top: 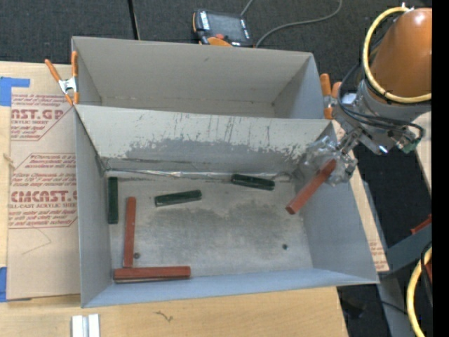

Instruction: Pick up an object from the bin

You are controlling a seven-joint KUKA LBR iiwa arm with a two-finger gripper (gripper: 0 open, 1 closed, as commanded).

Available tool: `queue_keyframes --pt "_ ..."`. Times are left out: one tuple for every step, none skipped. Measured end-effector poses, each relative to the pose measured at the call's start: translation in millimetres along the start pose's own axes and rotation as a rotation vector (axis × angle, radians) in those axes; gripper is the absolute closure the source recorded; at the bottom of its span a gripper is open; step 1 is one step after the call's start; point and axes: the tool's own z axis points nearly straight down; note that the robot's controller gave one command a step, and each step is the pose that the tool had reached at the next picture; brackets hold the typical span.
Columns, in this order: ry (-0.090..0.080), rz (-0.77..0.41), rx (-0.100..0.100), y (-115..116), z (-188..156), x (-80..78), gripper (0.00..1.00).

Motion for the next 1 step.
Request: queue_keyframes --pt "-0.002 -0.070 0.002 31.4 -72.3 9.6 1.00"
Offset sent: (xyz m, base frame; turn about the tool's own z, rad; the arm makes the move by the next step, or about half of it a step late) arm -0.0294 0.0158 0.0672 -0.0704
